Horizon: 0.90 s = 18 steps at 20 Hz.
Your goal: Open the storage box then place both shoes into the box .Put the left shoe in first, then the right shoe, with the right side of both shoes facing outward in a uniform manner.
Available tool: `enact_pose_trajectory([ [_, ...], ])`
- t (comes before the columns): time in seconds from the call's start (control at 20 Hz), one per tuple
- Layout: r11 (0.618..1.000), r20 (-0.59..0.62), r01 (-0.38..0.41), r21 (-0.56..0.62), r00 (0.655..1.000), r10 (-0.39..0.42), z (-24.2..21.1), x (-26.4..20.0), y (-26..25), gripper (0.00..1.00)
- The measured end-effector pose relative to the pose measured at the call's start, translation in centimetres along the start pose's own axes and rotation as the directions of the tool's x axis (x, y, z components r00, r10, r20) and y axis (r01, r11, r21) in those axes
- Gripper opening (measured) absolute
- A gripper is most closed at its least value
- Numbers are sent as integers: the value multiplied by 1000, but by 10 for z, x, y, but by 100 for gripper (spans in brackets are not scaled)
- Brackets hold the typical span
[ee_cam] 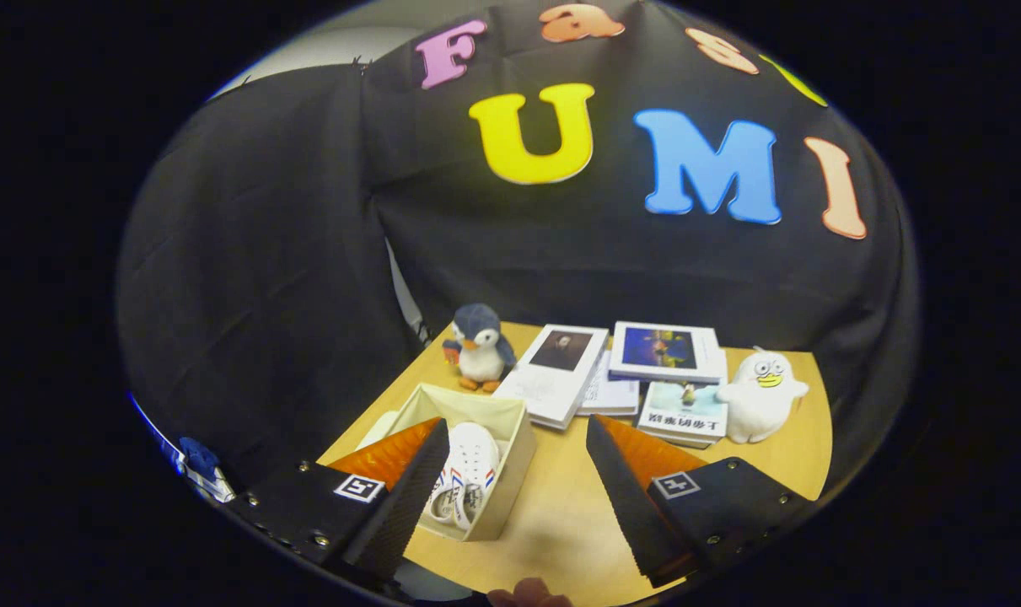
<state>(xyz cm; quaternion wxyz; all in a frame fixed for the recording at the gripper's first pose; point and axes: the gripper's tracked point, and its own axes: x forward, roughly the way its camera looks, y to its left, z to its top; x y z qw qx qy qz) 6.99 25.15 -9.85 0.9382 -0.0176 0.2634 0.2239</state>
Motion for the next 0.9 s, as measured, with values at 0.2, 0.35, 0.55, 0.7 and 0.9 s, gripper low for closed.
enact_pose_trajectory([
  [0.2,991,262,133,18,956,-133,44,-64,-52,100],
  [0.35,977,438,200,73,874,-212,71,-115,-81,99],
  [0.55,970,521,232,75,820,-237,77,-152,-106,99],
  [0.7,963,534,257,84,804,-262,76,-175,-126,99],
  [0.9,953,540,284,107,788,-295,64,-177,-158,99],
])
